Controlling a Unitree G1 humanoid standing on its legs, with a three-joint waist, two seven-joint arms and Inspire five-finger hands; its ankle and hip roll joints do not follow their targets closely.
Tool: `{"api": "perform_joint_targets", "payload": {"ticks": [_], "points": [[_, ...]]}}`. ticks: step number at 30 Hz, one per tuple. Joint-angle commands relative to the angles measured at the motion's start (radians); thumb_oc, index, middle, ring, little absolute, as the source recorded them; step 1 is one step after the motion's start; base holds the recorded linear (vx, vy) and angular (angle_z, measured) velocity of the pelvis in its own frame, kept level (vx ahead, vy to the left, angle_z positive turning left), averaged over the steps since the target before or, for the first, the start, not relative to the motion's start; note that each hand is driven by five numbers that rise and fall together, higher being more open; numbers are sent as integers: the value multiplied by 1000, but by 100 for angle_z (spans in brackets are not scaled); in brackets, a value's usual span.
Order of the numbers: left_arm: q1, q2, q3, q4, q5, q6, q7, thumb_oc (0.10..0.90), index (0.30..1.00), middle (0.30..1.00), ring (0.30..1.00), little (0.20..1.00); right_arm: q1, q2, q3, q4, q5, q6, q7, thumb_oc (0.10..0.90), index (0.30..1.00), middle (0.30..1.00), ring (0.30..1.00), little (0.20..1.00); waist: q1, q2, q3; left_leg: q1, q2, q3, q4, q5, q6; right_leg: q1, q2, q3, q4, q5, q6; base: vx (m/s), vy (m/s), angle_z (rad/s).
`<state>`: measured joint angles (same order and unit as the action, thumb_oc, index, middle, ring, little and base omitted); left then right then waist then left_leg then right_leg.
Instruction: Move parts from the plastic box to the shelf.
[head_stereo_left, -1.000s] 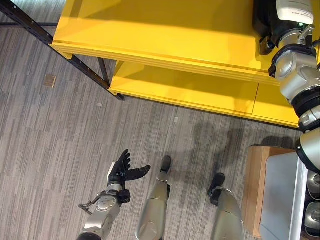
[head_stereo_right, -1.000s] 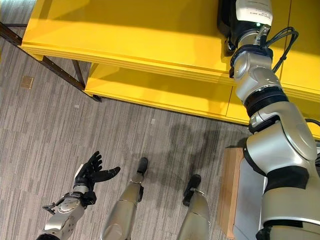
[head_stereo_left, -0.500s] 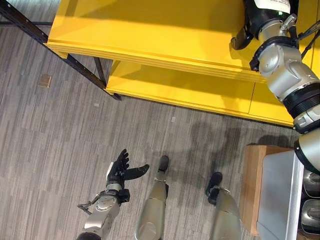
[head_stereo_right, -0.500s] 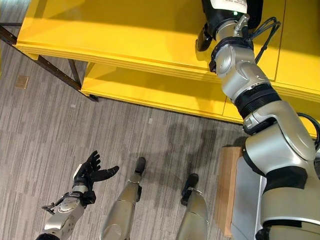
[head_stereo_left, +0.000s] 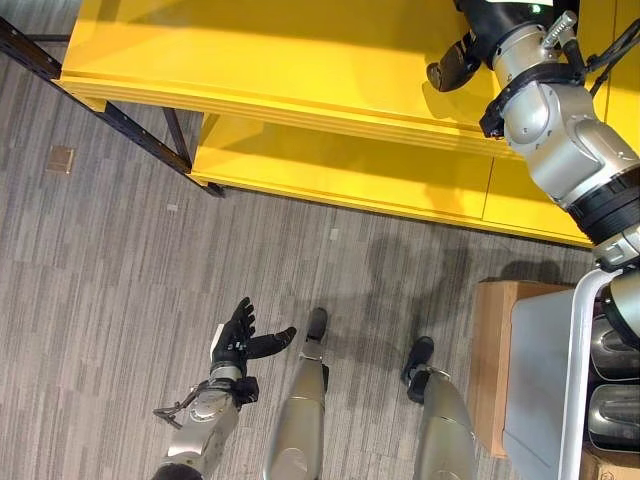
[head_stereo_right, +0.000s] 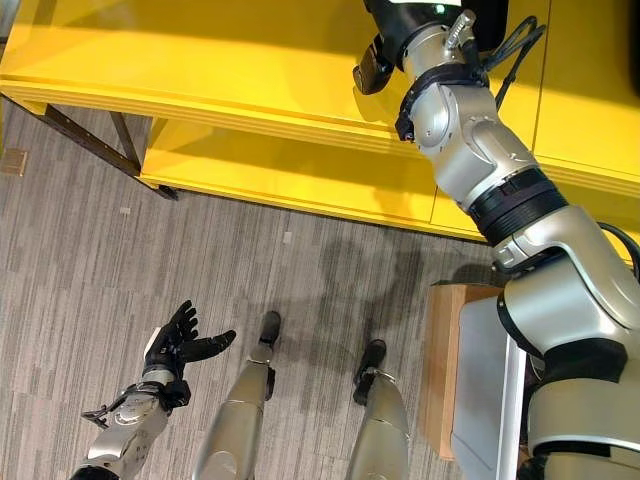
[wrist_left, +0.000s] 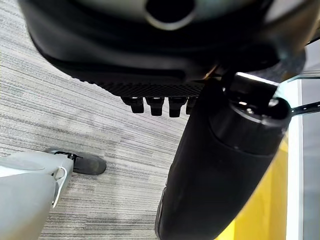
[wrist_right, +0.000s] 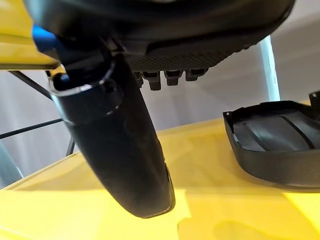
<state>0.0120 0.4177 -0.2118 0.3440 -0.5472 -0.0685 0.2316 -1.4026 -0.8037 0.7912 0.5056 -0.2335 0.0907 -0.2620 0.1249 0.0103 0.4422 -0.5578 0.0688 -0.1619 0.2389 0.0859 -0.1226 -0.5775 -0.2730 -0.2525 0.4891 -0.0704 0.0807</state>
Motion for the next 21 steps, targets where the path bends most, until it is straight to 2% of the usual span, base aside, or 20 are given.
{"api": "perform_joint_targets", "payload": {"ticks": [1, 4, 6, 8, 11, 13, 15, 17, 19, 21], "points": [[16, 56, 52, -50, -1, -32, 35, 900, 1000, 1000, 1000, 1000, -51, -73, -96, -146, -48, -48, -78, 900, 1000, 1000, 1000, 1000, 4, -23, -14, 28, 37, 91, 130, -152, 35, 66, 4, -9, -27, -12, 21, 0, 0, 0], [24, 39, 66, -57, 13, -22, 43, 900, 1000, 1000, 1000, 1000, 99, -119, -217, -333, -65, -76, -89, 900, 1000, 1000, 1000, 1000, -15, -29, -19, 36, 38, 92, 131, -158, 38, 77, 6, -10, -31, -11, 24, 13, 3, -4], [40, 26, 67, -57, 34, -8, 39, 900, 1000, 1000, 1000, 1000, 297, -129, -350, -455, -69, -104, -86, 900, 1000, 1000, 1000, 1000, -27, -36, -31, 53, 38, 93, 133, -166, 41, 99, 8, -10, -47, -5, 28, 21, 9, -7], [57, 25, 69, -64, 45, -3, 30, 900, 1000, 1000, 1000, 1000, 416, -141, -428, -519, -59, -124, -75, 900, 1000, 1000, 1000, 1000, -34, -44, -43, 79, 38, 97, 124, -170, 43, 128, 12, -8, -73, 7, 33, 22, 14, -8], [69, 19, 72, -62, 55, 1, 19, 900, 1000, 1000, 1000, 1000, 548, -117, -499, -574, -24, -150, -59, 900, 1000, 1000, 1000, 1000, -47, -49, -59, 115, 38, 105, 110, -172, 46, 168, 14, -2, -112, 23, 41, 24, 32, -25], [82, 18, 78, -60, 66, 6, 9, 900, 1000, 1000, 1000, 1000, 653, -77, -552, -602, 16, -165, -41, 900, 1000, 1000, 1000, 1000, -54, -57, -74, 157, 39, 113, 96, -173, 49, 214, 15, -1, -146, 39, 48, 41, 35, -14], [86, 15, 80, -58, 68, 7, 7, 900, 1000, 1000, 1000, 1000, 686, -61, -567, -604, 32, -169, -36, 900, 1000, 1000, 1000, 1000, -58, -59, -81, 175, 39, 116, 85, -173, 49, 231, 14, 0, -160, 43, 51, 45, 23, -5], [98, -1, 89, -45, 86, 17, -10, 900, 1000, 1000, 1000, 1000, 834, 6, -644, -640, 62, -185, -22, 900, 1000, 1000, 1000, 1000, -72, -68, -119, 245, 40, 124, 36, -167, 50, 308, 10, -3, -231, 62, 63, 85, 31, -5], [105, -9, 92, -40, 91, 23, -15, 900, 1000, 1000, 1000, 1000, 897, 41, -671, -662, 91, -198, -9, 900, 1000, 1000, 1000, 1000, -79, -72, -139, 279, 43, 129, 6, -161, 51, 343, 8, -9, -267, 75, 69, 85, 19, -1], [121, -23, 109, -42, 106, 32, -24, 900, 1000, 1000, 1000, 1000, 994, 113, -716, -689, 162, -215, 19, 900, 1000, 1000, 1000, 1000, -91, -78, -187, 343, 38, 138, -64, -140, 54, 406, 6, -17, -336, 99, 81, 123, 57, -8]]}}
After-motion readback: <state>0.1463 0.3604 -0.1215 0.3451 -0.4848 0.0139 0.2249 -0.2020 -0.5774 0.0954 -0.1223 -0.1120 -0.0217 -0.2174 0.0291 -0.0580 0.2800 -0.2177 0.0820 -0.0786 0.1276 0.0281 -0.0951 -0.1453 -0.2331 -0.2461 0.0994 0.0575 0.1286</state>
